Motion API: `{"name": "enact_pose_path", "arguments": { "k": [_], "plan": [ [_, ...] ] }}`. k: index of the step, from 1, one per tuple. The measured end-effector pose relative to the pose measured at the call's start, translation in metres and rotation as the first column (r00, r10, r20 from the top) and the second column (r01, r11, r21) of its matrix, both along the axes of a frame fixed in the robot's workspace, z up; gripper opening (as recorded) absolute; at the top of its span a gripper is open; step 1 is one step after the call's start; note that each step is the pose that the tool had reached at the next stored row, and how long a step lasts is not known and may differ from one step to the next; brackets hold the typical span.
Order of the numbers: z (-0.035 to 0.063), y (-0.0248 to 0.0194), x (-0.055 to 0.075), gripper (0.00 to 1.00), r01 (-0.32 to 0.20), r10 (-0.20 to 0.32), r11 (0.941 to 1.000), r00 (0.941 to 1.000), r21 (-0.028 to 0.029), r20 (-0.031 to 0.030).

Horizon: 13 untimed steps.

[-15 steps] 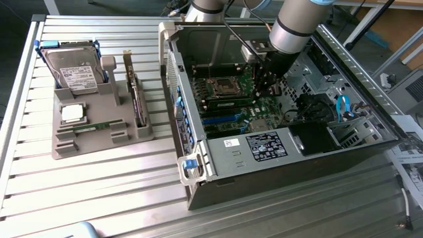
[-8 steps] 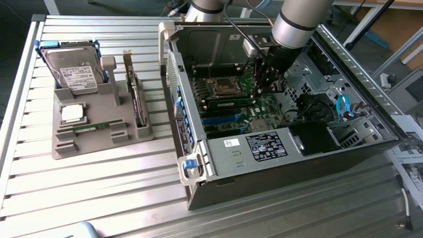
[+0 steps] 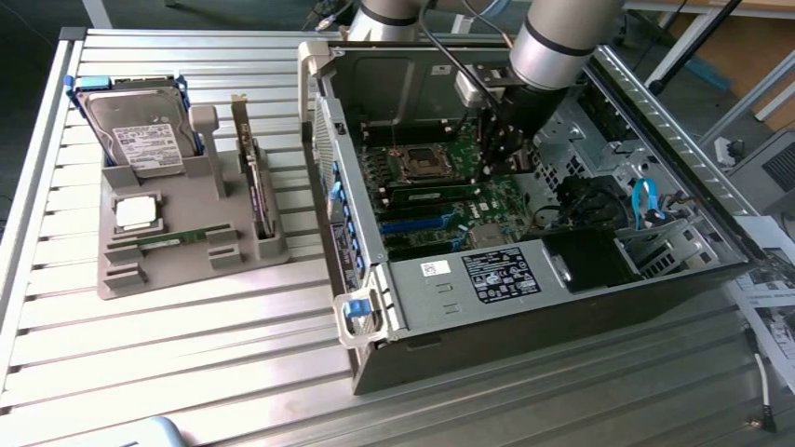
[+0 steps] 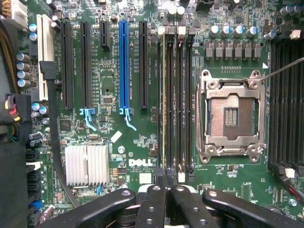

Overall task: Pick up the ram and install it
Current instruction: 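Press down the ram until it locks into place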

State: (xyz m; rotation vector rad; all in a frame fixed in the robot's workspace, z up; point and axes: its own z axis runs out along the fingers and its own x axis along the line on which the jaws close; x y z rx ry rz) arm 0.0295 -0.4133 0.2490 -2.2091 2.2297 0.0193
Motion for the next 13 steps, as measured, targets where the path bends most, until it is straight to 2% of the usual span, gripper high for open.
{"name": "enact_pose_path", "arguments": {
  "k": [13],
  "plan": [
    [-0.0001,0.0001,-0.036,0.11,0.0,0.0,1.0,1.0,0.0006,0.003]
  ]
}}
